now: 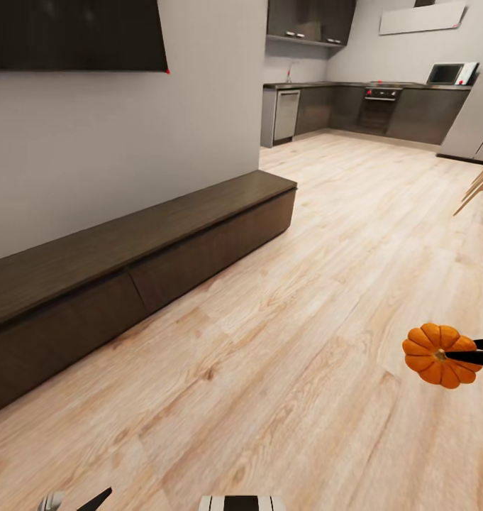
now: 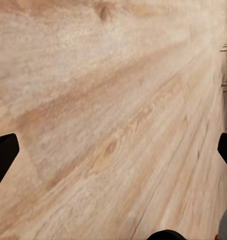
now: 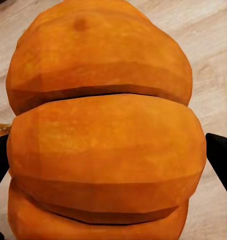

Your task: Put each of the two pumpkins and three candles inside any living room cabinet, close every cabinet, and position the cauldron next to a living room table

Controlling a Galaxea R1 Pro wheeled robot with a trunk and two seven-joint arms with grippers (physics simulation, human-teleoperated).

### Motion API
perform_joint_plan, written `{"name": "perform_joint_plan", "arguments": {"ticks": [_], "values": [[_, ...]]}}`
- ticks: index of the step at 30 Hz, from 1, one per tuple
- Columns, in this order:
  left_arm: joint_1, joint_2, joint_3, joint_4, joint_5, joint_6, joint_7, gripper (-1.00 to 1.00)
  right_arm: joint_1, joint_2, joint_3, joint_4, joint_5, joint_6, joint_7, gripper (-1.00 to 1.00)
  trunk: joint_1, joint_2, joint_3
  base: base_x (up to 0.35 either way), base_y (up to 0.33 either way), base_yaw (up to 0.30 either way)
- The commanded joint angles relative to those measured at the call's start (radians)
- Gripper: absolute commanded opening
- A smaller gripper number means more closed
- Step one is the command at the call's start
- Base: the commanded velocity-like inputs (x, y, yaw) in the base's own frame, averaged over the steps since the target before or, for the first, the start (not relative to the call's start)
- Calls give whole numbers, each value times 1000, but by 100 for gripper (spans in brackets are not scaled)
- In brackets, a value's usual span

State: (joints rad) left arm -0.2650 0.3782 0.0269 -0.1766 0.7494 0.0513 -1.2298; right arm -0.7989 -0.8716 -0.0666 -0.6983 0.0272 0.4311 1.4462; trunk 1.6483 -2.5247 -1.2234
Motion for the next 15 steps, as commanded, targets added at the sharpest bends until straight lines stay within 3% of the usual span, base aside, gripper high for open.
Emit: {"name": "perform_joint_plan", "arguments": {"ticks": [1, 15], "values": [[0, 0, 2, 1, -1, 5, -3, 100, 0, 0, -2, -1, 3, 11, 5, -100, -1, 0, 3, 0, 0, 0], [0, -1, 2, 1, -1, 7, -2, 100, 0, -2, 2, -4, 15, 14, 5, -100, -7, 3, 57, 0, 0, 0]]}}
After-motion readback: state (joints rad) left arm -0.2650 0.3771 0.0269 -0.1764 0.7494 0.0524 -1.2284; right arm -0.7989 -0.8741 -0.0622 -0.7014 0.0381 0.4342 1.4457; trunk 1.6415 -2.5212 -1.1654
